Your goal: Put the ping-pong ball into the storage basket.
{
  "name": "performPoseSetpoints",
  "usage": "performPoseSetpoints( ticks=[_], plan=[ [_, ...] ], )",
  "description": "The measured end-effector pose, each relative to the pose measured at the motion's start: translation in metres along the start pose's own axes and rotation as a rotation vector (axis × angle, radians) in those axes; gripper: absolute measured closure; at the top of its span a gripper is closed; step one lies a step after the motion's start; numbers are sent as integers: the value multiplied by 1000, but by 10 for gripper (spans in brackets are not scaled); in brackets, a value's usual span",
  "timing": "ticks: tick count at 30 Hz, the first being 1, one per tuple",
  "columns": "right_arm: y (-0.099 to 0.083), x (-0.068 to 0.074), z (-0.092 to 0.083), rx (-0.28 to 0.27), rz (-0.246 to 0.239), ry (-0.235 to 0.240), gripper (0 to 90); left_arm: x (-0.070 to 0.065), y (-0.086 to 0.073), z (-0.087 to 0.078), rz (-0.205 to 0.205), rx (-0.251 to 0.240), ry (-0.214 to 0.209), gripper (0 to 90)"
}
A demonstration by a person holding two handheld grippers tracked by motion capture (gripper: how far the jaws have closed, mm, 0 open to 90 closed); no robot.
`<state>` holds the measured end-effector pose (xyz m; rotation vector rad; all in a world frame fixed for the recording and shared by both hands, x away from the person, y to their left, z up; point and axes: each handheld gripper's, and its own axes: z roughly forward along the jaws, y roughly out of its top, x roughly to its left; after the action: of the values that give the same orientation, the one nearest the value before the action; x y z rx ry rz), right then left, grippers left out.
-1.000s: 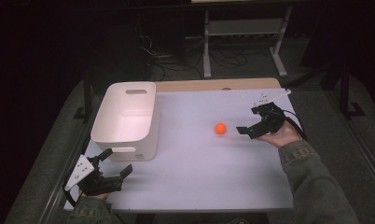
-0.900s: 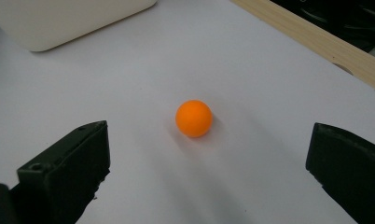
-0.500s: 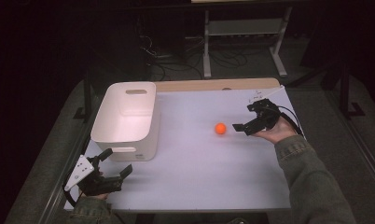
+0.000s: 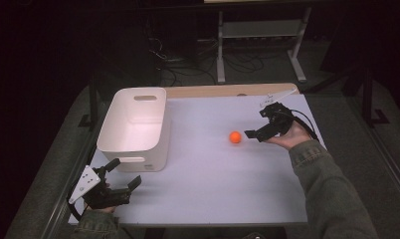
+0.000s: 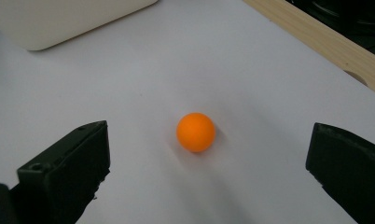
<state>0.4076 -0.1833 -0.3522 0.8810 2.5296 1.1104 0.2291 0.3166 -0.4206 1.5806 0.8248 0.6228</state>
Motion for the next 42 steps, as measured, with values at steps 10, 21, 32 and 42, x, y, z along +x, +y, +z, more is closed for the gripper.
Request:
performPoseSetpoints(
  ticks=[10,21,32,42],
  plan=[
    [4,-1,9,21,0,18,0,0,0,0,0,1,2,23],
    [10,-1,19,43,-15,27,0,0,0,0,2,2,2,23],
    [11,1,30,59,-15,41,0,0,0,0,2,0,-2,23],
    [10,-1,39,74,-13,50,0,0,1,0,2,-1,-3,23]
  ],
)
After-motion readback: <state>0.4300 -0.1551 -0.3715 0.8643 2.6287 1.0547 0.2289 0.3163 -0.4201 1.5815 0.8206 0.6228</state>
